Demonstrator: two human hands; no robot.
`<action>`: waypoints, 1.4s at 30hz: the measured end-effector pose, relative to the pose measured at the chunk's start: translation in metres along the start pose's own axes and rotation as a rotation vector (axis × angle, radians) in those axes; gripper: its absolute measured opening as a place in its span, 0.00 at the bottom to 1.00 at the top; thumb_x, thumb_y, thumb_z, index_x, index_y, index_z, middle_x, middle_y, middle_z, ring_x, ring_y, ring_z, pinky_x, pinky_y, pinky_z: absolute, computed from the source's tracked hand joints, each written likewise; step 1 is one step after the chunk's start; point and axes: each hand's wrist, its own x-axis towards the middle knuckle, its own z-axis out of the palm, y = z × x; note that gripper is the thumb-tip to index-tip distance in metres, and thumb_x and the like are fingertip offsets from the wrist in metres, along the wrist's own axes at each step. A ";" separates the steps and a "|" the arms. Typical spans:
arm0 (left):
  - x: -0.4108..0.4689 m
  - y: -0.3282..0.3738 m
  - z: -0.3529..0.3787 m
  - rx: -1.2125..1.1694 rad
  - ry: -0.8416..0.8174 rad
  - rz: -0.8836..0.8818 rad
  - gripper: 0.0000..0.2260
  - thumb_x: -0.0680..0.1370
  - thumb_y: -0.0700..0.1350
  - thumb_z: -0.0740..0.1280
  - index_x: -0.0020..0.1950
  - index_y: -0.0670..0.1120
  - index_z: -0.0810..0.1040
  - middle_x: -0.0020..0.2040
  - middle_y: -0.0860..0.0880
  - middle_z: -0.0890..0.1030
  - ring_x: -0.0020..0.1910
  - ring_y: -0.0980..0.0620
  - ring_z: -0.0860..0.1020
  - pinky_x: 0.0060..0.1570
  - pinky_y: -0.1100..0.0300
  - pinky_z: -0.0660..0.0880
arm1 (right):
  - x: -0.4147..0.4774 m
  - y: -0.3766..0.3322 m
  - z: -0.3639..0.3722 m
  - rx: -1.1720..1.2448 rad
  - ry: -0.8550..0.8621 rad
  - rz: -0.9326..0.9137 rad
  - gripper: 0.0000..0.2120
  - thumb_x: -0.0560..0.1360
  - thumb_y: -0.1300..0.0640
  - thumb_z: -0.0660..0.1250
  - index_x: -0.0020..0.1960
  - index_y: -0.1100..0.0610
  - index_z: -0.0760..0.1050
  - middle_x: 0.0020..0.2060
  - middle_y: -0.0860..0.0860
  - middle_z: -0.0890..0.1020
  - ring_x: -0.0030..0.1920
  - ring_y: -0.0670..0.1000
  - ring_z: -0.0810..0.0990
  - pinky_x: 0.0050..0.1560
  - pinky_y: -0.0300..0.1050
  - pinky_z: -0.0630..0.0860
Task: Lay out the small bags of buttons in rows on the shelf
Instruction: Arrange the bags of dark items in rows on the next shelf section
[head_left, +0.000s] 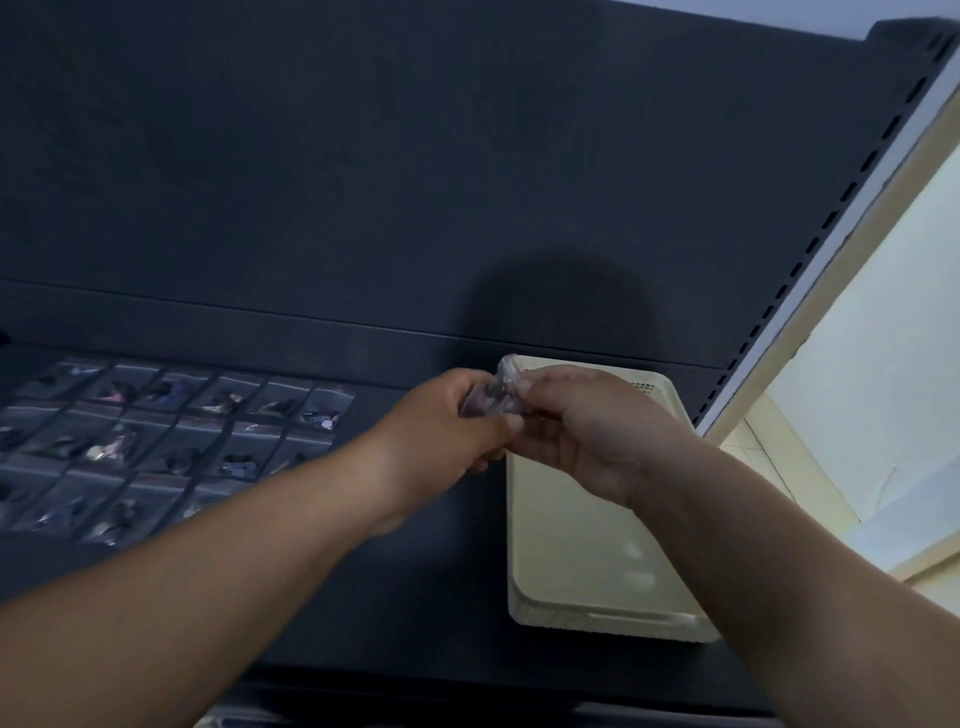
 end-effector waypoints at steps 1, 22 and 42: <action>-0.001 -0.001 -0.008 -0.045 0.032 -0.020 0.07 0.77 0.38 0.66 0.54 0.48 0.76 0.43 0.45 0.80 0.41 0.51 0.78 0.40 0.62 0.75 | 0.001 0.000 0.009 -0.002 -0.006 -0.006 0.09 0.79 0.64 0.60 0.55 0.67 0.74 0.45 0.62 0.82 0.38 0.53 0.80 0.39 0.44 0.81; -0.082 -0.047 -0.241 -0.186 0.065 -0.298 0.06 0.75 0.41 0.69 0.51 0.45 0.78 0.36 0.50 0.79 0.29 0.57 0.75 0.26 0.66 0.72 | 0.027 0.039 0.232 -0.424 0.012 -0.164 0.10 0.76 0.68 0.58 0.40 0.57 0.72 0.28 0.50 0.77 0.29 0.45 0.75 0.36 0.44 0.76; -0.116 -0.084 -0.331 -0.040 0.121 -0.336 0.09 0.78 0.43 0.66 0.37 0.48 0.74 0.24 0.51 0.72 0.23 0.56 0.69 0.25 0.66 0.65 | 0.045 0.083 0.328 -0.216 -0.080 -0.009 0.08 0.74 0.67 0.67 0.48 0.55 0.73 0.30 0.48 0.78 0.32 0.46 0.76 0.36 0.40 0.74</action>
